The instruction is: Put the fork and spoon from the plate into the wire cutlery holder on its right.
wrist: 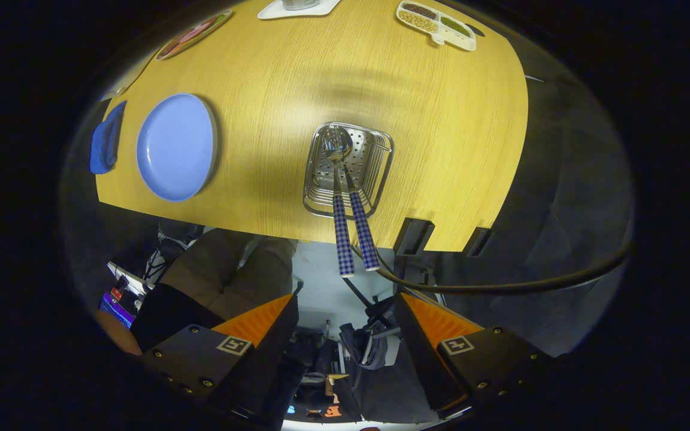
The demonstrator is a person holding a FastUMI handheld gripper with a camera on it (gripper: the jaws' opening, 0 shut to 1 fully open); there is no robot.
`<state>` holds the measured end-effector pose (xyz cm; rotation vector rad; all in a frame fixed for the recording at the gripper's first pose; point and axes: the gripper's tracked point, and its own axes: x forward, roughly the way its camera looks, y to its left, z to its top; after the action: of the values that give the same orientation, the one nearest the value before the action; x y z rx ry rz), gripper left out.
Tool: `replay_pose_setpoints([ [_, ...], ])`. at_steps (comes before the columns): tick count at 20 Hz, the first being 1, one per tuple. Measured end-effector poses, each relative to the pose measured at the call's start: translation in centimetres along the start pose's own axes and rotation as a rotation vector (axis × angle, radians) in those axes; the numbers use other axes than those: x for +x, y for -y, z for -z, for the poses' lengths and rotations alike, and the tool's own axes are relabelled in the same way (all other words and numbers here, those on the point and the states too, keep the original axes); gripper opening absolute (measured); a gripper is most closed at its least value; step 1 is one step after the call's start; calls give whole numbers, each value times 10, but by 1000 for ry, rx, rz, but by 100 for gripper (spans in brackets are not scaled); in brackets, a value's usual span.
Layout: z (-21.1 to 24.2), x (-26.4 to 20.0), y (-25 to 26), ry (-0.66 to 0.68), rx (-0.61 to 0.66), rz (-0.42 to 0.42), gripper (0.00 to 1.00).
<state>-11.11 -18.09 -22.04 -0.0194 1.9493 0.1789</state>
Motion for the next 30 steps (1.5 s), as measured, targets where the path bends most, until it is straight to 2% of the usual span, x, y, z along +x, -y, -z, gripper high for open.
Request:
replay_pose_setpoints([
  [2,4,-5,-11,147,29,-38,97],
  [8,5,-46,-43,710,177,-42,97],
  [11,-9,-81,-51,1022,215,-21,97],
  [14,-9,-124,-50,1288,257,41,97],
  [18,-2,-169,-65,1520,264,44,97],
  [23,15,-216,-87,1844,235,146,97],
  [25,11,-216,-109,1899,174,166,96],
  [27,1,-209,-121,1893,199,135,97],
  [28,-6,-206,-129,1894,207,82,97],
  [30,-12,-213,-149,1969,192,27,97],
])
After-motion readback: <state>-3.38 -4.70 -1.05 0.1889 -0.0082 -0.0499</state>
